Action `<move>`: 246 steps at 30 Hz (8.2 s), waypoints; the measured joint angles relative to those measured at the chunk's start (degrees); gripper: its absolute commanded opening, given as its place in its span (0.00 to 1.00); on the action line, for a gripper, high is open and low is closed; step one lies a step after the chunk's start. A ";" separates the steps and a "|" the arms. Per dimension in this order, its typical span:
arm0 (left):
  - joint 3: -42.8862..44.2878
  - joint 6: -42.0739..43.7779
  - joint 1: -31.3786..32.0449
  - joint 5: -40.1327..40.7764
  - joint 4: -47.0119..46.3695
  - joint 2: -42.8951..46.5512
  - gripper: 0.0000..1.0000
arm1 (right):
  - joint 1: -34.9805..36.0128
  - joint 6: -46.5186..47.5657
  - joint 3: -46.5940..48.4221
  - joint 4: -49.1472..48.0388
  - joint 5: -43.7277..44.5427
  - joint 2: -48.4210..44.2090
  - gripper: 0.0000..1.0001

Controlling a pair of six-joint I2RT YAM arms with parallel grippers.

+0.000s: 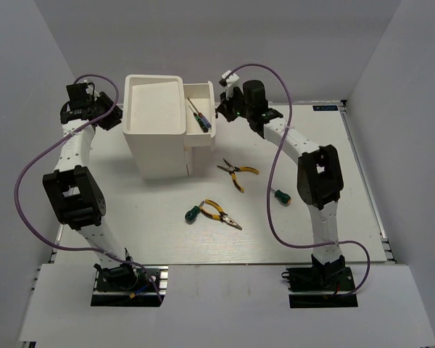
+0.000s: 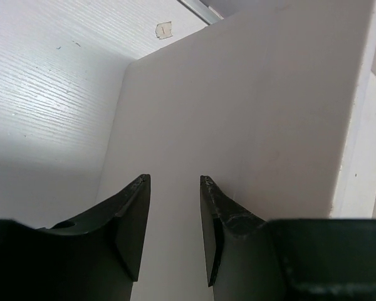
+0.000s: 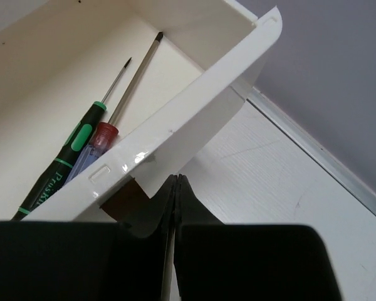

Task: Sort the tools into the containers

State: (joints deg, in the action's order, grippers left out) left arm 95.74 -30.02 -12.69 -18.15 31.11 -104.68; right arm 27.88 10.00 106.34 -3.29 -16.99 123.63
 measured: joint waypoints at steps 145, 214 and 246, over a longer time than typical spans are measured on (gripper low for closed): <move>-25.16 -3.67 0.42 23.32 14.97 32.00 0.92 | -1.42 1.07 8.85 -16.24 -42.99 17.64 0.65; -29.77 -5.95 0.42 20.04 8.66 35.93 0.92 | -7.67 10.16 -19.15 -13.62 -28.33 -1.38 0.26; -34.53 -1.01 1.03 12.70 7.50 41.70 0.83 | -9.81 55.54 -20.00 31.98 -23.45 -3.74 0.54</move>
State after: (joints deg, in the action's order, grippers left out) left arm 61.21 -31.03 -11.66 -5.45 38.61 -62.98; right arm 18.06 65.54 86.35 28.69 -40.45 119.90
